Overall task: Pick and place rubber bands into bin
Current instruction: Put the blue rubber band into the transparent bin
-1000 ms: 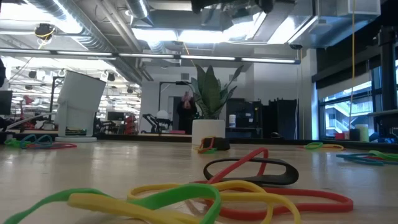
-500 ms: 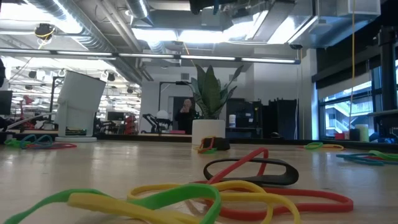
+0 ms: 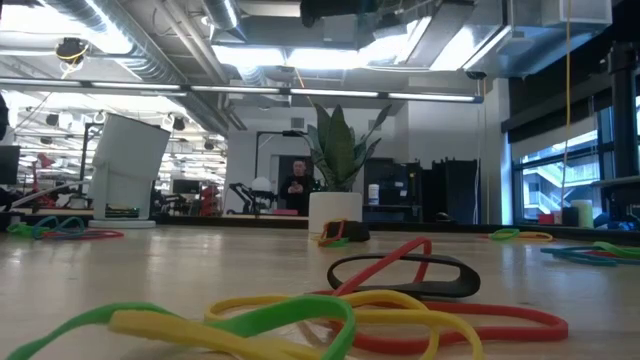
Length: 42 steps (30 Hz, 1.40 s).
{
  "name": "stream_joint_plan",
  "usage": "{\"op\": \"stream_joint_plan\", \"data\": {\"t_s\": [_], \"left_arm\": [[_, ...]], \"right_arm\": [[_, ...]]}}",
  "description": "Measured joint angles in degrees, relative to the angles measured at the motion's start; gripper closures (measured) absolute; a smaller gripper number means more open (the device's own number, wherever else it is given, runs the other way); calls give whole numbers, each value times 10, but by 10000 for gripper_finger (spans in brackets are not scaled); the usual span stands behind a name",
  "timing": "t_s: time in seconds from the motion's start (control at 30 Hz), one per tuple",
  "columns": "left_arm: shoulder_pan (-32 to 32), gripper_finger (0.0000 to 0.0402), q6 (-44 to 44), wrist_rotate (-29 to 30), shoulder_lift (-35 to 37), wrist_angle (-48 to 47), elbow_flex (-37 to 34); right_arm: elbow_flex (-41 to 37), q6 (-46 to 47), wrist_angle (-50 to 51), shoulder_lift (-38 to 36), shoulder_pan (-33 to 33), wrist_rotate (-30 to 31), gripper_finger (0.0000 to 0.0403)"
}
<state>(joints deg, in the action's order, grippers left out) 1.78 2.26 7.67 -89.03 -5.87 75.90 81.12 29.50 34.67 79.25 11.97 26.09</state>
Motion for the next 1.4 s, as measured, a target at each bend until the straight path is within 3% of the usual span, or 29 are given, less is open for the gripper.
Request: {"op": "stream_joint_plan", "data": {"t_s": [0.13,0.37,0.57,0.83,1.07,1.23,1.4], "left_arm": [[-1,247,0,-1,0,0,0],[0,388,0,-19,0,-5,0],[-1,398,0,-18,0,-20,0],[-1,398,17,-10,0,-44,0],[25,398,84,83,0,-100,0],[81,398,212,154,0,-226,8],[160,398,481,199,-2,-407,42]], "right_arm": [[0,0,0,1,0,0,403],[0,0,-2,1,0,0,403],[0,18,11,1,0,-1,394],[-1,47,110,-3,0,-7,316],[-1,63,257,-38,30,-32,277],[-9,121,370,-72,98,-9,283],[-88,196,378,-122,165,28,292]]}}
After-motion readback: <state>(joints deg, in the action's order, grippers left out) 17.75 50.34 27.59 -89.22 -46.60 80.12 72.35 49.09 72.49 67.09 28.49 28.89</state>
